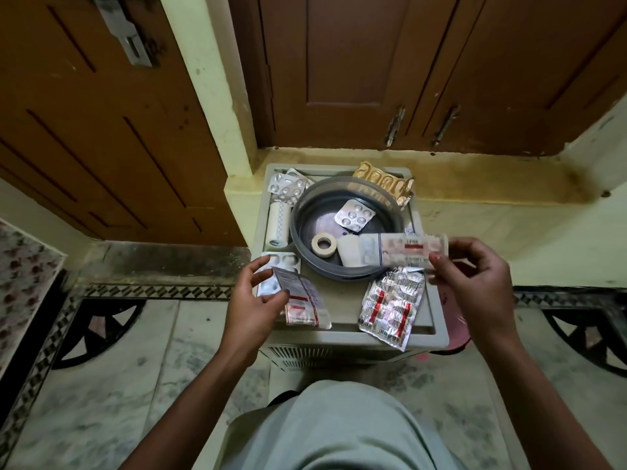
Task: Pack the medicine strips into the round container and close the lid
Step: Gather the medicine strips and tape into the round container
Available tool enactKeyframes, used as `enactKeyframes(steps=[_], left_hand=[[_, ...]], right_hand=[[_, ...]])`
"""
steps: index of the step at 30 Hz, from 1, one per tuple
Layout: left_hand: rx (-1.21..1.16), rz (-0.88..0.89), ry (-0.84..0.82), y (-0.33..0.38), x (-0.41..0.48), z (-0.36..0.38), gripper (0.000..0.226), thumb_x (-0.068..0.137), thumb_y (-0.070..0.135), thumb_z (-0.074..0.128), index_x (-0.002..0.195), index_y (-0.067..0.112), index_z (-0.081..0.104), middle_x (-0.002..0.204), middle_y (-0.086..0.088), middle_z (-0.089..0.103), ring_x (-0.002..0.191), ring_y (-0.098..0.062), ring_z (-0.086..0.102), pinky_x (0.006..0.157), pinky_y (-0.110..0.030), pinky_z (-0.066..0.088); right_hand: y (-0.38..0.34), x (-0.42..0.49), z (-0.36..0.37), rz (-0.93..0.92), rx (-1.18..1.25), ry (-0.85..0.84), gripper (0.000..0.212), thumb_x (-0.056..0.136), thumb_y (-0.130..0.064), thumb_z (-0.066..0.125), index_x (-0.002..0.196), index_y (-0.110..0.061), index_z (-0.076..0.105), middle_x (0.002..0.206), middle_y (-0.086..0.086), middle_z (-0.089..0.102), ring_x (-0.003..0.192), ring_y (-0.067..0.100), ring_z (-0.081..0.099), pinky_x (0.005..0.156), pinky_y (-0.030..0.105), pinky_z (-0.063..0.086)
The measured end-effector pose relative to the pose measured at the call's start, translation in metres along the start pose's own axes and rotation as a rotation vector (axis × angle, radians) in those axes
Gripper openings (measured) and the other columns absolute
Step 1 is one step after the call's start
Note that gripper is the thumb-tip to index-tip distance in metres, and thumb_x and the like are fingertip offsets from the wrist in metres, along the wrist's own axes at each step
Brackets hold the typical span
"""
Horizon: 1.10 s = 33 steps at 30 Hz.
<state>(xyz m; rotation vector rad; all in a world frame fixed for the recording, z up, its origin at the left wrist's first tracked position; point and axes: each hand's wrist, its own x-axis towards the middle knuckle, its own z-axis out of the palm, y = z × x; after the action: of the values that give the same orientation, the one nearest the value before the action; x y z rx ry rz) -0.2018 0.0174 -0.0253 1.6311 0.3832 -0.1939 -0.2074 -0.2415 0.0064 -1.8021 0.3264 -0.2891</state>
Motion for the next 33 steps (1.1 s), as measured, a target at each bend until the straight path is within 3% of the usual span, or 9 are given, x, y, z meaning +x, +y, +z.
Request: enactKeyframes(steps=[4, 6, 10, 12, 16, 21, 25, 30, 33], left_hand=[[-0.056, 0.013, 0.012, 0.020, 0.002, -0.013, 0.055, 0.084, -0.001, 0.058, 0.130, 0.025, 0.042, 0.126, 0.000, 0.052, 0.093, -0.010, 0.060, 0.055, -0.019, 0.054], [-0.084, 0.061, 0.012, 0.038, 0.007, -0.017, 0.053, 0.083, 0.000, 0.057, 0.128, 0.024, 0.044, 0.129, -0.005, 0.053, 0.104, -0.017, 0.059, 0.063, -0.026, 0.054], [-0.082, 0.218, 0.002, 0.074, 0.022, -0.004, 0.047, 0.085, 0.001, 0.055, 0.127, 0.021, 0.044, 0.120, 0.005, 0.053, 0.074, 0.005, 0.066, 0.053, -0.019, 0.055], [-0.004, 0.291, -0.027, 0.083, 0.036, 0.012, 0.045, 0.087, 0.001, 0.054, 0.125, 0.022, 0.045, 0.121, 0.005, 0.051, 0.072, 0.001, 0.065, 0.055, -0.020, 0.056], [0.207, 0.366, -0.116, 0.071, 0.074, 0.049, 0.046, 0.084, -0.002, 0.056, 0.125, 0.018, 0.047, 0.127, 0.000, 0.050, 0.082, -0.003, 0.059, 0.074, -0.035, 0.059], [0.724, 0.473, -0.210, 0.038, 0.123, 0.075, 0.049, 0.078, 0.003, 0.062, 0.123, 0.017, 0.052, 0.132, -0.011, 0.046, 0.114, -0.025, 0.052, 0.093, -0.034, 0.049], [1.161, 0.657, -0.239, 0.027, 0.130, 0.077, 0.055, 0.082, 0.016, 0.063, 0.134, 0.018, 0.044, 0.152, -0.010, 0.026, 0.136, -0.032, 0.026, 0.111, -0.044, 0.027], [1.382, 0.652, -0.429, 0.035, 0.133, 0.081, 0.024, 0.088, 0.027, 0.049, 0.107, 0.016, 0.061, 0.120, -0.010, 0.061, 0.103, -0.030, 0.058, 0.081, -0.034, 0.039], [1.259, 0.684, -0.363, 0.041, 0.130, 0.077, 0.028, 0.088, 0.026, 0.054, 0.112, 0.014, 0.062, 0.127, -0.007, 0.059, 0.107, -0.026, 0.058, 0.083, -0.033, 0.045]], right_hand=[[0.010, 0.030, 0.032, -0.509, -0.495, 0.030, 0.008, 0.079, -0.007, 0.068, 0.085, -0.006, 0.062, 0.085, 0.005, 0.060, 0.066, 0.014, 0.059, 0.058, 0.021, 0.053], [0.023, 0.042, 0.049, -0.591, -0.728, -0.075, 0.006, 0.077, -0.008, 0.068, 0.079, -0.005, 0.064, 0.082, 0.011, 0.064, 0.062, 0.024, 0.060, 0.054, 0.028, 0.051], [0.031, 0.051, 0.063, -0.527, -0.907, -0.190, 0.007, 0.069, -0.006, 0.073, 0.074, -0.010, 0.071, 0.080, 0.011, 0.066, 0.072, 0.032, 0.061, 0.064, 0.035, 0.047], [0.026, 0.055, 0.062, -0.465, -0.968, -0.252, 0.010, 0.072, -0.011, 0.073, 0.080, -0.017, 0.074, 0.089, 0.008, 0.067, 0.085, 0.029, 0.060, 0.074, 0.038, 0.046], [0.017, 0.059, 0.062, -0.396, -1.052, -0.361, 0.019, 0.079, -0.012, 0.066, 0.095, -0.020, 0.072, 0.103, 0.005, 0.069, 0.099, 0.026, 0.057, 0.085, 0.040, 0.045], [0.015, 0.053, 0.056, -0.406, -0.959, -0.341, 0.022, 0.084, -0.017, 0.060, 0.104, -0.016, 0.068, 0.111, 0.007, 0.068, 0.104, 0.025, 0.056, 0.091, 0.039, 0.044], [0.022, 0.053, 0.061, -0.364, -1.066, -0.549, 0.036, 0.095, -0.039, 0.040, 0.106, -0.016, 0.066, 0.120, 0.006, 0.064, 0.125, 0.024, 0.044, 0.109, 0.046, 0.020], [0.026, 0.052, 0.065, -0.308, -1.081, -0.575, 0.045, 0.097, -0.040, 0.027, 0.088, -0.015, 0.063, 0.103, 0.009, 0.067, 0.112, 0.023, 0.052, 0.113, 0.052, 0.003], [0.021, 0.047, 0.059, -0.339, -0.933, -0.450, 0.037, 0.097, -0.035, 0.035, 0.101, -0.013, 0.065, 0.112, 0.008, 0.067, 0.113, 0.022, 0.053, 0.110, 0.045, 0.019]])
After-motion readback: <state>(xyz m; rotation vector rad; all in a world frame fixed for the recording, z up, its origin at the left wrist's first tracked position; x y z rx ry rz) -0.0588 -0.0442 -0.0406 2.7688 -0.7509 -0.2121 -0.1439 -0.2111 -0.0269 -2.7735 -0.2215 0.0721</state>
